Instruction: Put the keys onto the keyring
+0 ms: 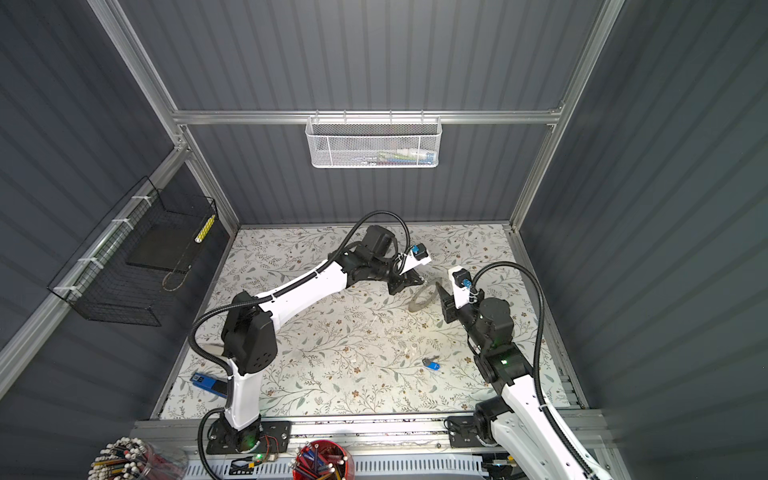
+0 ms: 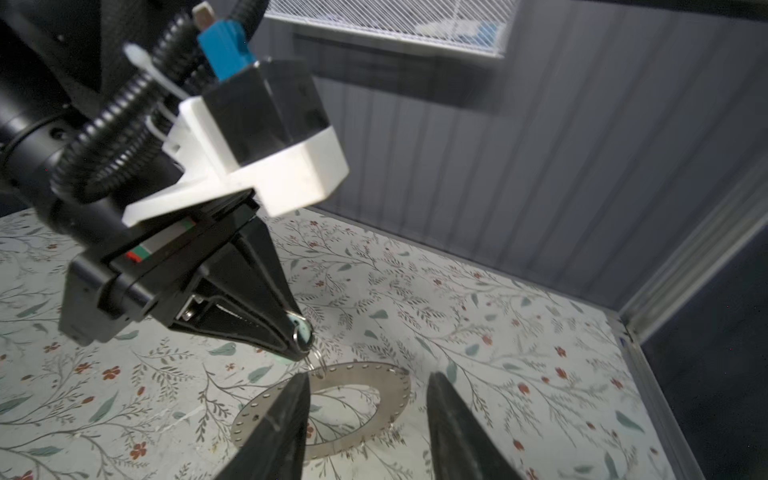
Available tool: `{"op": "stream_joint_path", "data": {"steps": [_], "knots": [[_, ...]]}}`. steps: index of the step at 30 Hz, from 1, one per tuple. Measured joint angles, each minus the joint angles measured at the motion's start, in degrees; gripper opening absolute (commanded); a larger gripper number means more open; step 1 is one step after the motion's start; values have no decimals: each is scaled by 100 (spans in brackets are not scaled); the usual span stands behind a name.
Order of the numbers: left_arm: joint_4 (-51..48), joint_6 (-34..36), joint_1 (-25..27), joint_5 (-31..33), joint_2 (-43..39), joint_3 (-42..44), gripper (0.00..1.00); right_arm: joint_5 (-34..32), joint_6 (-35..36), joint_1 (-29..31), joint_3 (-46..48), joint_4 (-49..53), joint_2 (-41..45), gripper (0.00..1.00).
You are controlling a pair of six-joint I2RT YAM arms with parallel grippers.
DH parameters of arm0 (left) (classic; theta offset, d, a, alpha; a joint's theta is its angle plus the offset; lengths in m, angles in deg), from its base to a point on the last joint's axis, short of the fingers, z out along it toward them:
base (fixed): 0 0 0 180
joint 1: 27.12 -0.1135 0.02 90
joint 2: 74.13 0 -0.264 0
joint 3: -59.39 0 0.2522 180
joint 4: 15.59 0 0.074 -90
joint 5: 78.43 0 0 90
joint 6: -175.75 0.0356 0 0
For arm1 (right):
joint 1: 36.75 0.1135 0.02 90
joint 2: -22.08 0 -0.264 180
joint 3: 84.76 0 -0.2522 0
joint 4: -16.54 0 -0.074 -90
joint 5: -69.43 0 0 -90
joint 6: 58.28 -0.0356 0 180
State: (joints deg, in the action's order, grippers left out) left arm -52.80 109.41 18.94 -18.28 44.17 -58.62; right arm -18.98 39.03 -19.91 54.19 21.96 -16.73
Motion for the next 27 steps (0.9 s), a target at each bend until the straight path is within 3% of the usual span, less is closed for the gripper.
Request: {"op": "stream_joint_path", "data": {"steps": [4, 9, 13, 18, 20, 24, 27], "knots": [[24, 26, -83, 74, 105, 369, 0, -240, -304, 0, 42, 341, -68, 49], [7, 109, -306, 422, 11, 1182, 0, -11, -649, 0, 63, 542, -350, 49], [-133, 151, -485, 800, -24, 1731, 0, 195, -1051, 0, 85, 595, -577, 44], [-264, 304, -590, 1331, -372, 2398, 0, 319, -1624, 0, 138, 625, -765, 28], [-372, 376, -588, 1473, -557, 2590, 0, 280, -1915, 0, 140, 675, -894, 30], [-457, 485, -588, 1764, -852, 2883, 0, 208, -2380, 0, 133, 852, -1139, 44], [-503, 553, -588, 2015, -979, 3077, 0, 284, -2557, 0, 81, 1060, -1266, 47]]}}
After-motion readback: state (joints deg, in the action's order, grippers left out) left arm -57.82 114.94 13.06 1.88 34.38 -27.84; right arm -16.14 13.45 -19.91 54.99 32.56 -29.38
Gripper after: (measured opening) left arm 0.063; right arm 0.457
